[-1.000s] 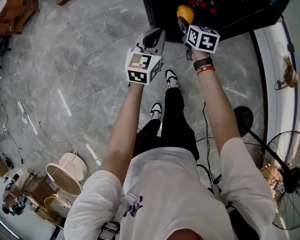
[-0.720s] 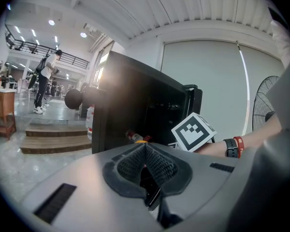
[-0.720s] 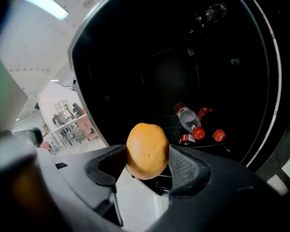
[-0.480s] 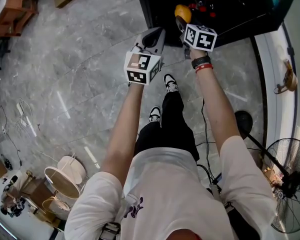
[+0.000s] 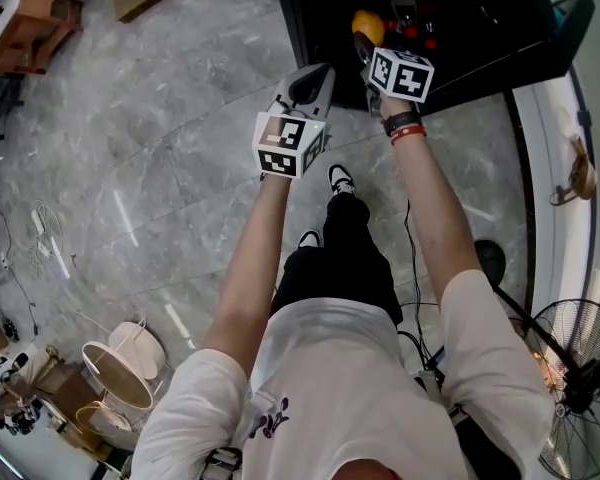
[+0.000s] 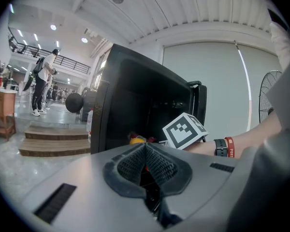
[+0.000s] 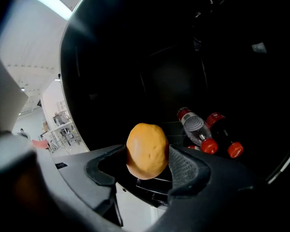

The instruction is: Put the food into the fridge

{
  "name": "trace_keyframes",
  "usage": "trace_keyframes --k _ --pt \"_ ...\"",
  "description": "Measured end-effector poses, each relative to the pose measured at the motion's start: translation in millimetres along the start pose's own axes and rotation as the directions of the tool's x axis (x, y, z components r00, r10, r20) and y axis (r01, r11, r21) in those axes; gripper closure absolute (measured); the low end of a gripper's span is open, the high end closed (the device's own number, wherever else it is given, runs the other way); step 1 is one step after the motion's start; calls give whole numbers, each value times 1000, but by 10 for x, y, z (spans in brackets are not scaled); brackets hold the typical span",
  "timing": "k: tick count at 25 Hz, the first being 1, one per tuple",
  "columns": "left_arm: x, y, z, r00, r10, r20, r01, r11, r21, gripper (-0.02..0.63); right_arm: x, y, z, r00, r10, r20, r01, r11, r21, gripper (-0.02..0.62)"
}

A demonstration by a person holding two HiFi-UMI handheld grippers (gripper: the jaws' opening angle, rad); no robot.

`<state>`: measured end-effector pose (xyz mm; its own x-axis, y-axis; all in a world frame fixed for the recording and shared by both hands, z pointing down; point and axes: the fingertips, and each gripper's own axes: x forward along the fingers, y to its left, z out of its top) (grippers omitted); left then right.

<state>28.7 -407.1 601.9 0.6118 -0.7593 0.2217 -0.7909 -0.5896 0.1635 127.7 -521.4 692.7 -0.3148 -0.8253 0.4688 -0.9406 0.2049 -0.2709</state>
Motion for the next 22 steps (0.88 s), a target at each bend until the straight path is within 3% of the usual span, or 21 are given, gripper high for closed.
trace_keyframes --k 22 --pt "260 268 -206 999 35 28 -35 999 2 588 651 -150 86 998 23 58 -20 998 -53 307"
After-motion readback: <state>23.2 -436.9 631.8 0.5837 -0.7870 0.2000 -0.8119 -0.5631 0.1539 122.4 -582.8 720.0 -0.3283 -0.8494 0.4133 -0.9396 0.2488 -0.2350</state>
